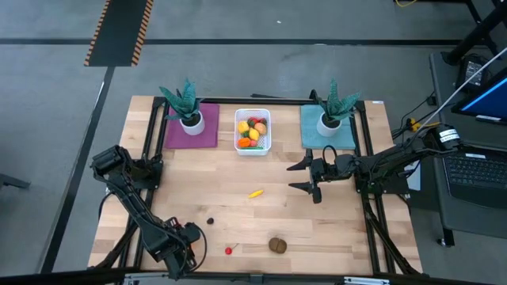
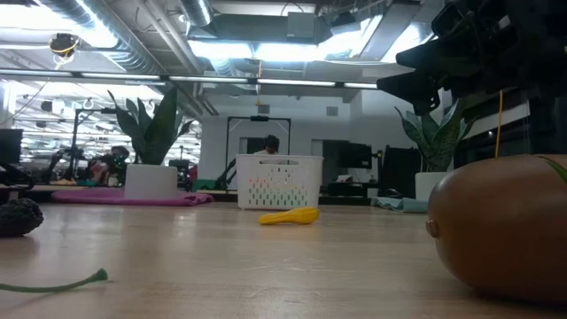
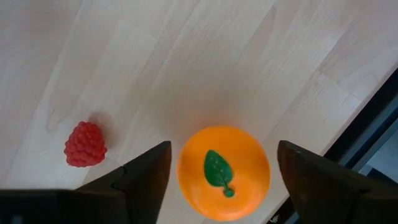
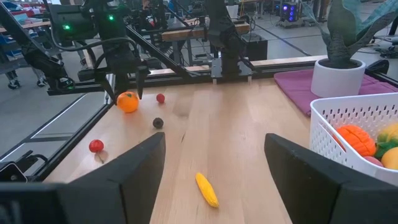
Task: Pick and placing Produce into tupperware
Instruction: Put the orange into the white bin
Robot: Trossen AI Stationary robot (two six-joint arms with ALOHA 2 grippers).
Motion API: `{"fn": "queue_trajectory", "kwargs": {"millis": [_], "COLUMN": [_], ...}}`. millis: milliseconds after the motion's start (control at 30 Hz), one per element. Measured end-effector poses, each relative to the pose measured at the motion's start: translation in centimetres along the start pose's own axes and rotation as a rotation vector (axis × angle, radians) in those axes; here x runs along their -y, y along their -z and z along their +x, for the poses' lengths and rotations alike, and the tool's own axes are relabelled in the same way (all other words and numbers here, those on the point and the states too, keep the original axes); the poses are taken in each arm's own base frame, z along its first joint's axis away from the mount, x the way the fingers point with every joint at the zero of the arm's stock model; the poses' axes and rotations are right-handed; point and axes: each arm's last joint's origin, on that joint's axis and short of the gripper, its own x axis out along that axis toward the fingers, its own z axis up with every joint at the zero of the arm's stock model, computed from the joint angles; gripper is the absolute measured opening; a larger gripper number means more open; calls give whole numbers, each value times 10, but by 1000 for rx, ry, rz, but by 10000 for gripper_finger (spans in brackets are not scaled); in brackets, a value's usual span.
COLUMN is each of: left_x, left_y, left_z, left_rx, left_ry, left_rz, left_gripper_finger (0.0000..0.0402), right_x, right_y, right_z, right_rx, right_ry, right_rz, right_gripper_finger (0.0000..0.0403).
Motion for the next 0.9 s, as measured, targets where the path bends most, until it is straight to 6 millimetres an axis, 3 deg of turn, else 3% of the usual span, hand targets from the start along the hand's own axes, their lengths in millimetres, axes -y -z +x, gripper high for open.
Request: {"fn": "queue_trajectory", "kwargs": {"millis": [133,267,900], "left_x": [0,0,0], "left_y": [1,2,1], "left_z": [0,0,0], "left_rx": [-19,-153,-68], "left_ry": [1,4,2], "left_rz": [1,-1,5], "left_gripper_finger": [320,336,331], "right_x": [0,0,0], "right_y": [0,0,0], "right_z": [0,0,0], "right_rx": [0,0,0], "right_ry": [0,0,0], "right_rz": [0,0,0], "right_gripper_finger": [275,275,275]}}
